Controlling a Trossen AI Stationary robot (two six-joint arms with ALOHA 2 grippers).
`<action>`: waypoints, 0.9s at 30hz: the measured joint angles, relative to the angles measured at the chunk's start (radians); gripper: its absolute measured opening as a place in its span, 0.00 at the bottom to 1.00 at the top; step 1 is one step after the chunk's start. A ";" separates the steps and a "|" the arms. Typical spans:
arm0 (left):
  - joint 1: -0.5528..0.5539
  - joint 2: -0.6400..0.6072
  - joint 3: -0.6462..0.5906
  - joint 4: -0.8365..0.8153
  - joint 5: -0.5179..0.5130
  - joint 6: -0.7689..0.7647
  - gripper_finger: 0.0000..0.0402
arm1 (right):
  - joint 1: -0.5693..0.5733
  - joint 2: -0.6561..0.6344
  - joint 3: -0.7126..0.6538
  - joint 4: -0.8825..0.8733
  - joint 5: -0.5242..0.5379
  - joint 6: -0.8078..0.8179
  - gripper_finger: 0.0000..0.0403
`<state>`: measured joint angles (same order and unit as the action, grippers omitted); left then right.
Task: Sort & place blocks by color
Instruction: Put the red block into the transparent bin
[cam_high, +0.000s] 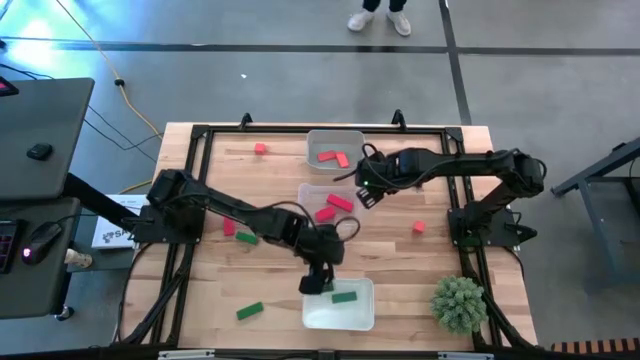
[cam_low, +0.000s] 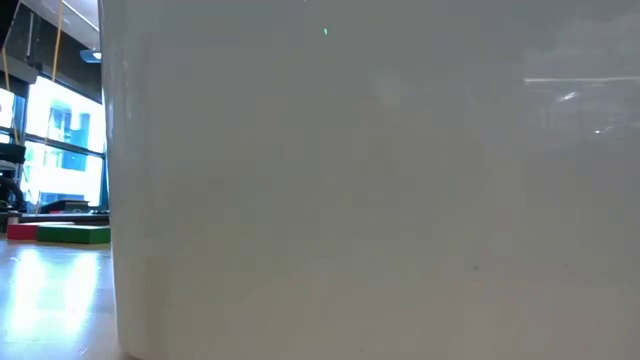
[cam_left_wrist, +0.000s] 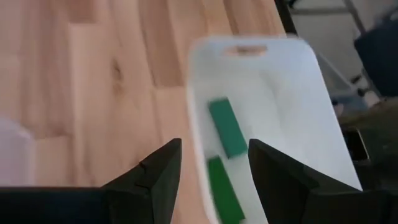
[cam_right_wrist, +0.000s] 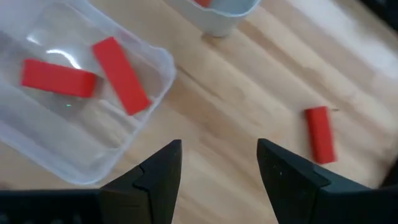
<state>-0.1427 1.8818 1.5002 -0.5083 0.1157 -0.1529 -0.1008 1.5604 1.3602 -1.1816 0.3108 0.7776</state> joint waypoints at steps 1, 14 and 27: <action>0.012 -0.006 0.000 0.002 -0.005 0.000 0.44 | -0.009 0.000 0.000 -0.006 0.003 -0.026 0.49; 0.202 -0.111 0.000 -0.043 -0.050 0.000 0.44 | -0.176 0.000 0.000 -0.104 -0.034 -0.386 0.53; 0.346 -0.137 0.000 -0.053 -0.050 0.000 0.44 | -0.445 0.000 0.000 -0.101 -0.180 -0.659 0.60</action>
<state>0.2038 1.7447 1.5002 -0.5610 0.0658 -0.1528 -0.5454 1.5604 1.3602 -1.2828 0.1311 0.1182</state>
